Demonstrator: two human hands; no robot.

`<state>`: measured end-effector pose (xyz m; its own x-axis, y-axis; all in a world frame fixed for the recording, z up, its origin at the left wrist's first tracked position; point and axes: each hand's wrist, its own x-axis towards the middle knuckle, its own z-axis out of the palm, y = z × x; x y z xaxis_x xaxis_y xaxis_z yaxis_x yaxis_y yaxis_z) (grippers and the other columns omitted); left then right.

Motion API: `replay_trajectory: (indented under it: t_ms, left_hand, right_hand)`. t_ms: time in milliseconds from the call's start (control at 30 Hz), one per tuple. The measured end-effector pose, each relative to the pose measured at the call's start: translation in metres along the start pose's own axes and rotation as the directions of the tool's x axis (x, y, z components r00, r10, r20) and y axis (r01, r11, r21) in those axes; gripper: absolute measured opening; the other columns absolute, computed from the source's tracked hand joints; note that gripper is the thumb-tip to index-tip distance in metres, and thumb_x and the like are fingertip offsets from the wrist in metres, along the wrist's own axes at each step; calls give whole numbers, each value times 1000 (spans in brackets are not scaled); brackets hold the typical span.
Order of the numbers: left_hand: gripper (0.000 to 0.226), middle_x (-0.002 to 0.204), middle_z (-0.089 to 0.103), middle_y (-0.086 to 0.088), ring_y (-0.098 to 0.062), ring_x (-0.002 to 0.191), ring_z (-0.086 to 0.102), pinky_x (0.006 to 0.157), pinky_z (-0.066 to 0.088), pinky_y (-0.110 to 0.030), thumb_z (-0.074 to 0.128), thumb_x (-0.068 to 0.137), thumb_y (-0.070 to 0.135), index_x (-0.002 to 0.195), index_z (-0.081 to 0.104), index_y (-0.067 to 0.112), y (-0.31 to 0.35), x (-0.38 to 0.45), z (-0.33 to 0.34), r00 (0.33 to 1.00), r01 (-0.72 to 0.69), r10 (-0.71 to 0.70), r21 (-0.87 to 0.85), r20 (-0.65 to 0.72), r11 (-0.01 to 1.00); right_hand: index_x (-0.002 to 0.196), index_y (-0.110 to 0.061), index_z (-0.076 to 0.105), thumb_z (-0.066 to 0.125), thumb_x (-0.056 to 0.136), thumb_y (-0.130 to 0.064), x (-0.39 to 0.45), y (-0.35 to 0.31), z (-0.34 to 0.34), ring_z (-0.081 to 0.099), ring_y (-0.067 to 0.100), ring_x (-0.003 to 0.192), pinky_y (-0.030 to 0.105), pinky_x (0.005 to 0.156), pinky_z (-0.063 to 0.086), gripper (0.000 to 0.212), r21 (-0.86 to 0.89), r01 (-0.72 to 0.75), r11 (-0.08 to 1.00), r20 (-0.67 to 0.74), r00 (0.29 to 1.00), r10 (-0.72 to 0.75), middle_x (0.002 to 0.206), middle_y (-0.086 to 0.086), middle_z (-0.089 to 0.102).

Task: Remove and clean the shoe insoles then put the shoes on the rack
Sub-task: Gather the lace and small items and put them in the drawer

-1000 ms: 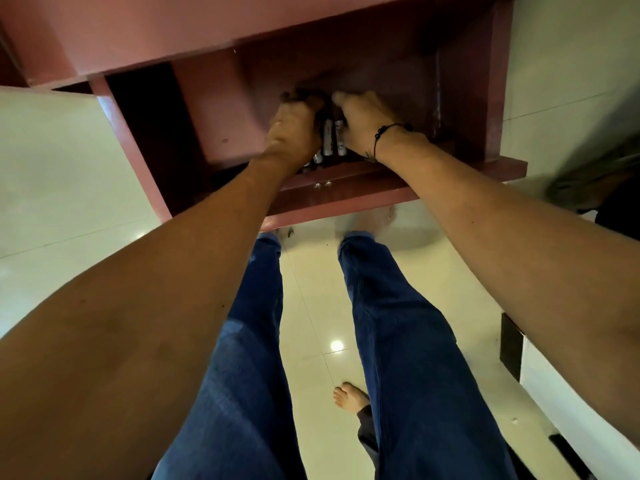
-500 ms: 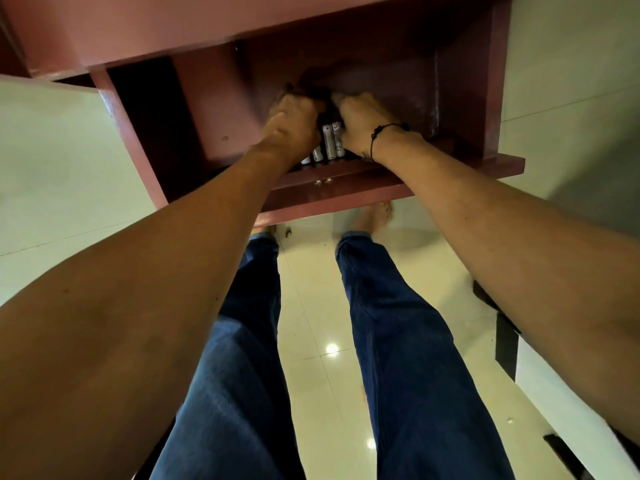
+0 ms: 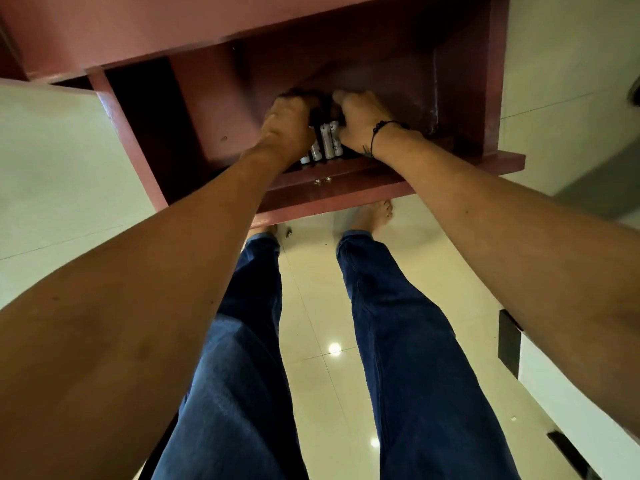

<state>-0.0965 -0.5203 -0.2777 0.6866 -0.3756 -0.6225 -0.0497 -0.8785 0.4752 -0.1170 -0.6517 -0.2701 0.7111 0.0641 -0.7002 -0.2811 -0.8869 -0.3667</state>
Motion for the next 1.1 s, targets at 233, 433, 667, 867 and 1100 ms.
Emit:
replay_trajectory:
  t_ms: [233,433,667,867,1100]
  left_hand:
    - [50,128,58,-13,-27,117,55,97,44,-29,47,83,-7,129,56,12,4,-1,-4,999,38,-38,-16,-4,999]
    - [47,121,62,-15,-30,112,57,90,43,-29,43,79,-8,117,63,10,12,-12,-7,996,23,-27,-48,-84,999]
    - [36,100,67,-13,-27,95,60,77,41,-29,44,73,-1,98,68,7,35,-58,-14,963,-91,53,-134,-264,987]
    - [35,86,64,-18,-26,81,57,69,39,-24,35,68,0,85,65,-4,65,-133,-10,865,-300,201,-152,-461,942]
    - [28,87,63,-14,-25,83,58,72,37,-12,38,74,-4,82,65,-2,89,-227,75,773,-217,-20,-294,-634,931]
  right_hand:
    - [122,-9,49,50,83,5,-5,0,-3,56,32,104,27,77,44,42,29,-33,999,26,999,33,112,17,59]
    - [122,-9,52,43,83,7,-20,-7,-17,52,32,113,27,84,44,43,12,-67,998,-19,998,67,122,16,57]
    - [109,-14,62,42,85,2,-94,-25,-26,58,23,101,22,80,45,35,217,-54,975,-285,952,116,102,9,66]
    - [88,-4,66,44,79,8,-161,-34,3,57,8,74,8,66,43,26,443,233,866,-671,727,147,80,-5,63]
    - [88,-5,64,40,81,9,-234,1,64,60,18,78,21,67,44,29,503,111,857,-542,813,213,82,5,66]
